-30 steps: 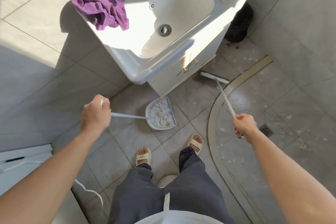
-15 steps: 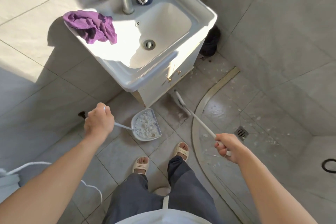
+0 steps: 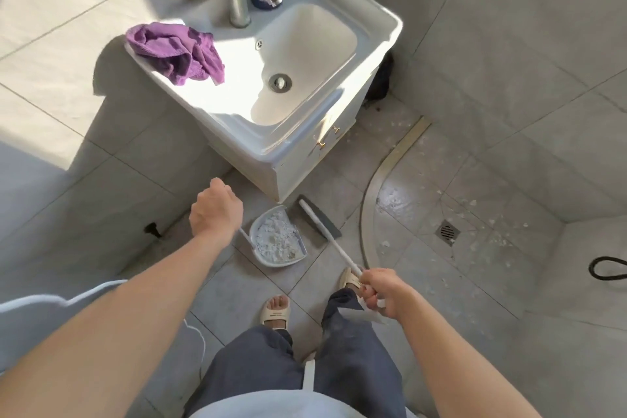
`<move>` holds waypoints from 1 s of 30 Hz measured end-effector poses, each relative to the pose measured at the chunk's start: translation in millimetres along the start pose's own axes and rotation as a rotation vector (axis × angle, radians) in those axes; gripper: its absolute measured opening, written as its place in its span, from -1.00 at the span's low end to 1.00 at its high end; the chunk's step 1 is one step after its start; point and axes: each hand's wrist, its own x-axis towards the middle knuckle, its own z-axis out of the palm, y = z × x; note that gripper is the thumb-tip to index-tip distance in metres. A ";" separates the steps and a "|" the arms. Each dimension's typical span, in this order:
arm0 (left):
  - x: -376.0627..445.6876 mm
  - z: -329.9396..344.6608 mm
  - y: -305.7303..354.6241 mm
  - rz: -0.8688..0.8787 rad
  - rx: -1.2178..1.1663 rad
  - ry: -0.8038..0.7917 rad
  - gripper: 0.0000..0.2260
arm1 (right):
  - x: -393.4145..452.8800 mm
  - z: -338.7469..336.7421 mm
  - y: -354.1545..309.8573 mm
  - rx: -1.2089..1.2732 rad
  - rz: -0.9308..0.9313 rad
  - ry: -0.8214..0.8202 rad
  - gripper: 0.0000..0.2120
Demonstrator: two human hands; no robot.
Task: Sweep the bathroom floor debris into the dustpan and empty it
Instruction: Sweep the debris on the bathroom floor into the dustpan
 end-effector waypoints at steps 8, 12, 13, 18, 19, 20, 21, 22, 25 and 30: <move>3.3 5.5 13.4 0.026 0.009 -0.014 -0.76 | -49.6 -39.7 22.1 0.215 -0.100 -0.085 -0.76; 3.4 9.1 16.0 0.035 0.011 -0.019 -0.76 | -42.0 1.9 28.0 0.129 -0.141 0.062 -0.74; 3.7 9.5 16.1 0.035 0.013 -0.018 -0.76 | -38.7 13.8 27.1 0.125 -0.127 0.080 -0.73; 6.7 10.5 15.5 0.041 0.026 -0.006 -0.75 | -32.5 23.1 16.6 0.164 0.022 0.018 -0.76; 7.9 10.7 15.1 0.039 0.025 -0.005 -0.75 | -35.2 13.1 15.1 0.173 0.019 0.003 -0.75; 8.8 10.7 14.6 0.037 0.024 -0.005 -0.75 | -38.9 1.3 14.2 0.185 0.010 -0.011 -0.76; 9.5 10.8 14.8 0.037 0.023 -0.003 -0.75 | -42.6 -11.8 13.5 0.198 -0.001 -0.028 -0.78; 9.7 11.0 14.7 0.036 0.025 -0.001 -0.75 | -47.1 -24.0 13.1 0.210 -0.011 -0.041 -0.80; 9.2 11.3 14.8 0.037 0.027 0.005 -0.76 | -57.9 -49.6 8.2 0.201 -0.062 -0.034 -0.82; 7.5 14.1 16.0 0.038 0.024 0.013 -0.76 | -42.6 -25.6 -8.8 0.052 -0.144 0.108 -0.83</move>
